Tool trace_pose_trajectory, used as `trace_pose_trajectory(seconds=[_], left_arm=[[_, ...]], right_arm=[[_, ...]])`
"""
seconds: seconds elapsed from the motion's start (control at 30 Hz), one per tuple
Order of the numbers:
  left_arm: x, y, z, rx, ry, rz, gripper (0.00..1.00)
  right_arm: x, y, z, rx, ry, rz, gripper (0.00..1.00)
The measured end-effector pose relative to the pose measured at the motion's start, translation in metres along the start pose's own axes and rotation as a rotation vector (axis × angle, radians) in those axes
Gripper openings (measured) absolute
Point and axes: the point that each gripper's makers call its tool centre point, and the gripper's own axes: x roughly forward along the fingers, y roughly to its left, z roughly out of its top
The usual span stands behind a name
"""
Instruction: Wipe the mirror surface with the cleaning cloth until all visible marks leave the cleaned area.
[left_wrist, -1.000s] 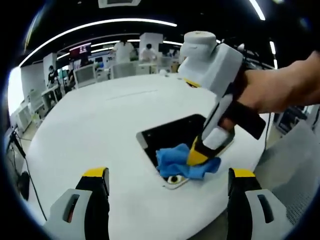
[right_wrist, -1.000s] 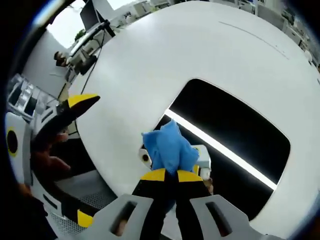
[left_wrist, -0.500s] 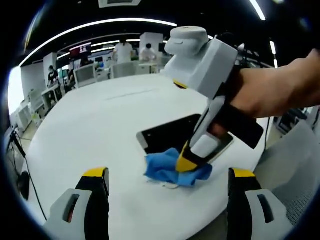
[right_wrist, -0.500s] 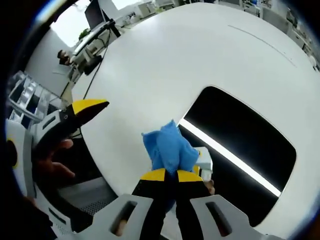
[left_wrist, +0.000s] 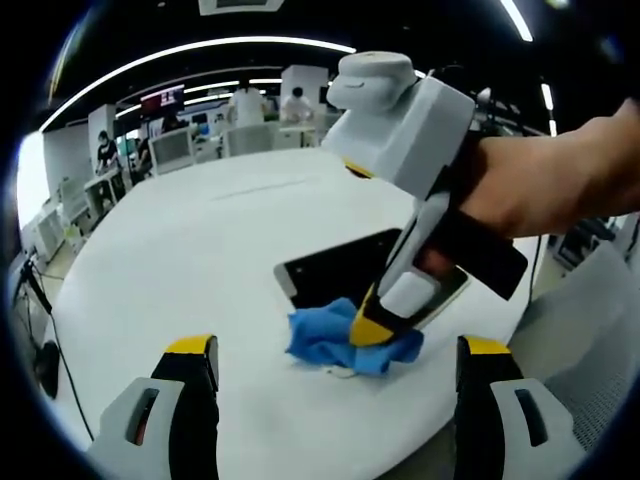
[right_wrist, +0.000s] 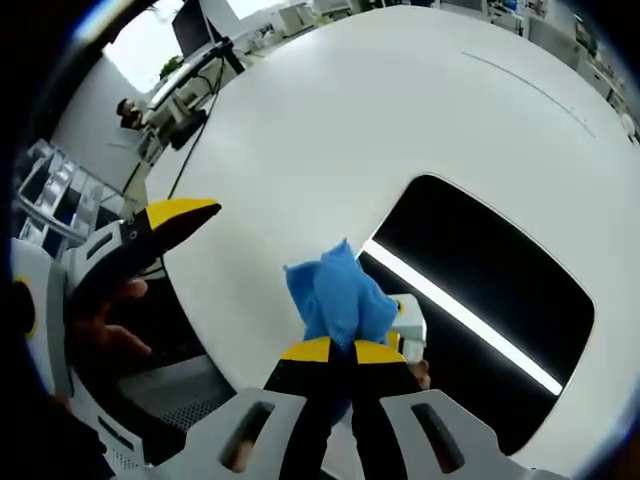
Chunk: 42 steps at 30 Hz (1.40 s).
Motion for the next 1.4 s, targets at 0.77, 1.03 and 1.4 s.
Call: trace_pose_trajectory(seconds=[0.77, 1.03, 1.4], left_arm=[[0.0, 0.001, -0.001, -0.012, -0.002, 0.004, 0.99], [0.0, 0.002, -0.001, -0.011, 0.0, 0.005, 0.99], [0.002, 0.002, -0.002, -0.01, 0.003, 0.004, 0.99]], right_arm=[[0.005, -0.005, 0.008, -0.027, 0.005, 0.004, 0.0], [0.007, -0.015, 0.018, -0.019, -0.002, -0.001, 0.0], [0.011, -0.034, 0.04, -0.023, 0.0, -0.021, 0.0]])
